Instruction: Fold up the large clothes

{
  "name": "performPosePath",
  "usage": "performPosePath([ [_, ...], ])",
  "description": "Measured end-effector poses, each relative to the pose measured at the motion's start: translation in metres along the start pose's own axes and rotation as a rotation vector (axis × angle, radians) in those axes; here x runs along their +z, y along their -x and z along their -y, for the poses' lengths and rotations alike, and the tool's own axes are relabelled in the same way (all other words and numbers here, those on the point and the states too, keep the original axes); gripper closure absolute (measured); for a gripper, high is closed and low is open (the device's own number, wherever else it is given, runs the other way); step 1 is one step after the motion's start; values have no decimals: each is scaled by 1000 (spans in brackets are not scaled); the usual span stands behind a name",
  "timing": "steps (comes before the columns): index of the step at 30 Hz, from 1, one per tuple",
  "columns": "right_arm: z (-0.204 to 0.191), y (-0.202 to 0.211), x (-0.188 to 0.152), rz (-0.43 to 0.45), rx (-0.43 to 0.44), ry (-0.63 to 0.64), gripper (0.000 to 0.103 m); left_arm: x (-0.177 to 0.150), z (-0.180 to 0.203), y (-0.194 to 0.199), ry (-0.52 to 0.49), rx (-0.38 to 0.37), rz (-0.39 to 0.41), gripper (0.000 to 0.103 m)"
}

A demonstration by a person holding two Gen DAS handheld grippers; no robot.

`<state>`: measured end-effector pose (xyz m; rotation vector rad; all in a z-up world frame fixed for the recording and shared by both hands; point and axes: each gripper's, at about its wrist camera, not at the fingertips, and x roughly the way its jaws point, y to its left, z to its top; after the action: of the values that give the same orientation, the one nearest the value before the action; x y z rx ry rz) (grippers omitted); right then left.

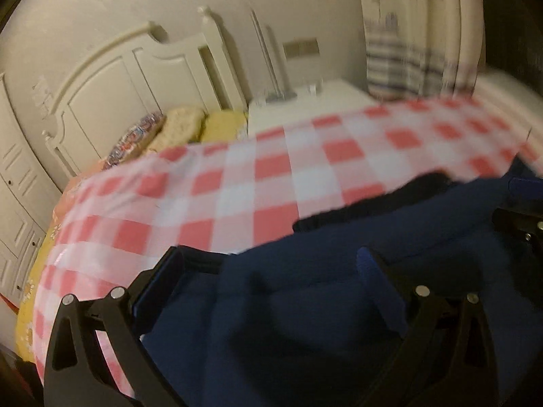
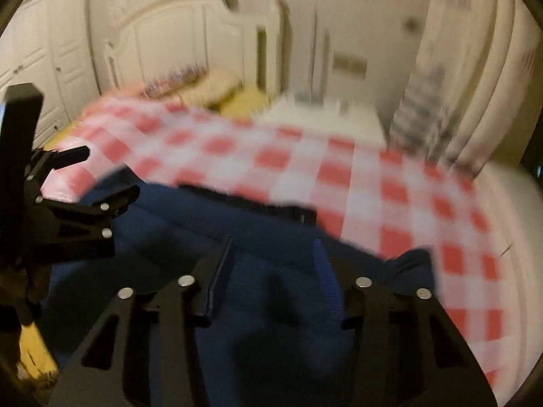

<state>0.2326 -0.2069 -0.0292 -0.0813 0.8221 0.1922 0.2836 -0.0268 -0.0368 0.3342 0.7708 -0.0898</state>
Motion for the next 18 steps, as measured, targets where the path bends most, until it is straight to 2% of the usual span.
performPosePath([
  [1,3,-16,-4,-29,-17,3,55,-4,3,-12,-11,-8,-29,2],
  [2,7,-38,-10,-72,-48,23,55,-8,5,-29,-3,-50,-81,2],
  [4,17,-66,-22,-132,31,-16,55,-12,1,-44,43,-99,-114,2],
  [6,31,-67,-25,-115,97,-85,55,-16,-6,-49,86,-144,-111,2],
  [9,33,-65,-30,-100,112,-100,54,-20,-10,-51,118,-175,-104,2],
  [14,28,-69,-29,-92,97,-91,55,-22,-9,-50,123,-179,-93,2],
  [18,19,-64,-21,-112,52,-58,55,-22,-9,-50,124,-180,-88,2],
])
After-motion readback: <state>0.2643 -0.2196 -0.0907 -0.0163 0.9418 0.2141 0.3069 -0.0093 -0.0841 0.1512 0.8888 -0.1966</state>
